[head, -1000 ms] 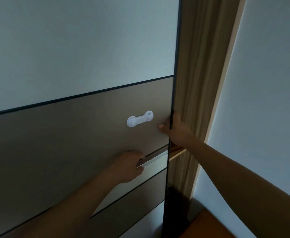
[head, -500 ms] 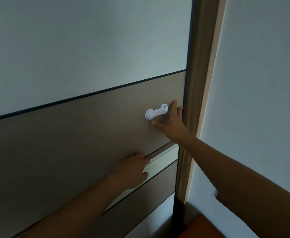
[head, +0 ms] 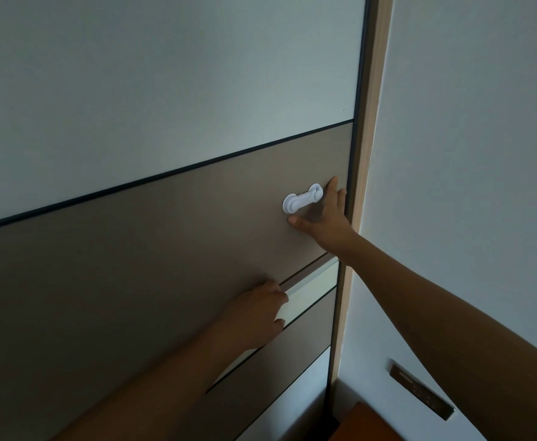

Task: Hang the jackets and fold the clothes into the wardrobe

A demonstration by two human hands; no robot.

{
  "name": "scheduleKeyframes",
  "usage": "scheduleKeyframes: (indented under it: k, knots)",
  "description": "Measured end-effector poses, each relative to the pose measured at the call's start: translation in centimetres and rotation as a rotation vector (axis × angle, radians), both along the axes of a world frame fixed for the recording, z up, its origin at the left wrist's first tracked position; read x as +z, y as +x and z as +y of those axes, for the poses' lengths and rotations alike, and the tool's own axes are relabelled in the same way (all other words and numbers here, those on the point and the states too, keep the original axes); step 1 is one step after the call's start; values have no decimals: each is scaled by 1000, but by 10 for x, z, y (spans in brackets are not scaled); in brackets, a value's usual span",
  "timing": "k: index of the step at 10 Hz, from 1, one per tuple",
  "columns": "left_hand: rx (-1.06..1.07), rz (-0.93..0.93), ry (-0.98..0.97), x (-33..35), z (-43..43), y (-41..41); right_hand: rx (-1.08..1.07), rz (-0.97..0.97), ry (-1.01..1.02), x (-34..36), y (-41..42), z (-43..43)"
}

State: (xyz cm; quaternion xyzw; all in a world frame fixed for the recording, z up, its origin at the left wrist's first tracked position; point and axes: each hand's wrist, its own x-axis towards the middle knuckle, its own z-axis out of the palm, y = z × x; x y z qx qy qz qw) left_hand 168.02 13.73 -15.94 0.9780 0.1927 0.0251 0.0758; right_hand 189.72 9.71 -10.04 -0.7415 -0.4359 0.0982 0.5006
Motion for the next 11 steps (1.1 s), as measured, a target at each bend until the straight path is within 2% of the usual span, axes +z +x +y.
scheduleKeyframes:
  k: [3,6,8,10,11]
  knots:
    - [5,-20,37,-3,2,15,15,52,16,-3,12,4]
    - [43,-94,-69,2,-1,15,-24,-15,-77,13,17,-23]
    - [38,-128,-160,8,2,1,-57,-188,-329,-4,-10,-86]
    - [-24,-81,-157,26,-6,-8,-127,-357,-576,12,-56,-161]
    - [-78,-85,-104,41,-17,-14,-234,-367,-631,27,-86,-198]
